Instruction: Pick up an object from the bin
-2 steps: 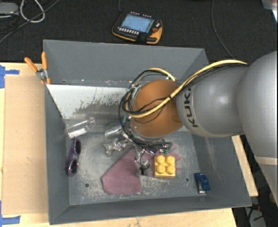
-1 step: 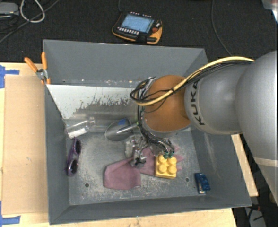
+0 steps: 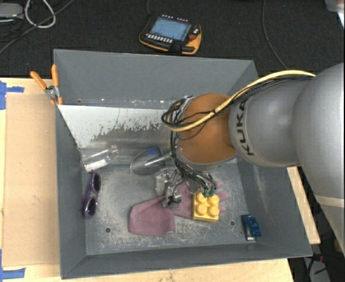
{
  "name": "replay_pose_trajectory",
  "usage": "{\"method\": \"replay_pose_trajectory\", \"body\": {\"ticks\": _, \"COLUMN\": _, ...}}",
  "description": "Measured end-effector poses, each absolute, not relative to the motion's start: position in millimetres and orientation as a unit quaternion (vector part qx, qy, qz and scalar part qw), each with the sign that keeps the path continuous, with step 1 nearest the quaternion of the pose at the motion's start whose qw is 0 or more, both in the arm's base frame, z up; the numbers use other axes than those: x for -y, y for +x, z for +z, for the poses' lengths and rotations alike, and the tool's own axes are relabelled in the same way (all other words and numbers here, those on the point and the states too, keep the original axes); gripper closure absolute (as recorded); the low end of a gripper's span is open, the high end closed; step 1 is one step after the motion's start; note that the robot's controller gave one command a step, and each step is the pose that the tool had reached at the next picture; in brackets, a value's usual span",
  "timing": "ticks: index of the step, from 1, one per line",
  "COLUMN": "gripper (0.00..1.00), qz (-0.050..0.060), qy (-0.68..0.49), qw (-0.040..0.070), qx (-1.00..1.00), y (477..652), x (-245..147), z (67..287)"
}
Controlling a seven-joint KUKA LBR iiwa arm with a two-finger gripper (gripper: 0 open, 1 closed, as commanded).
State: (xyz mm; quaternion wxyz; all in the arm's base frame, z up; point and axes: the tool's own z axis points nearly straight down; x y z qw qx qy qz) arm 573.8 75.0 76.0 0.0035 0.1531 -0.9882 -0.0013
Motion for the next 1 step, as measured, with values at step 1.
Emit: {"method": "replay_pose_trajectory", "body": {"ticks": 1, "gripper": 1.00, "qz": -0.001, "qy": 0.153, "qw": 0.004, "qx": 0.988, "y": 573.3, "x": -75.2, "z": 88.6}}
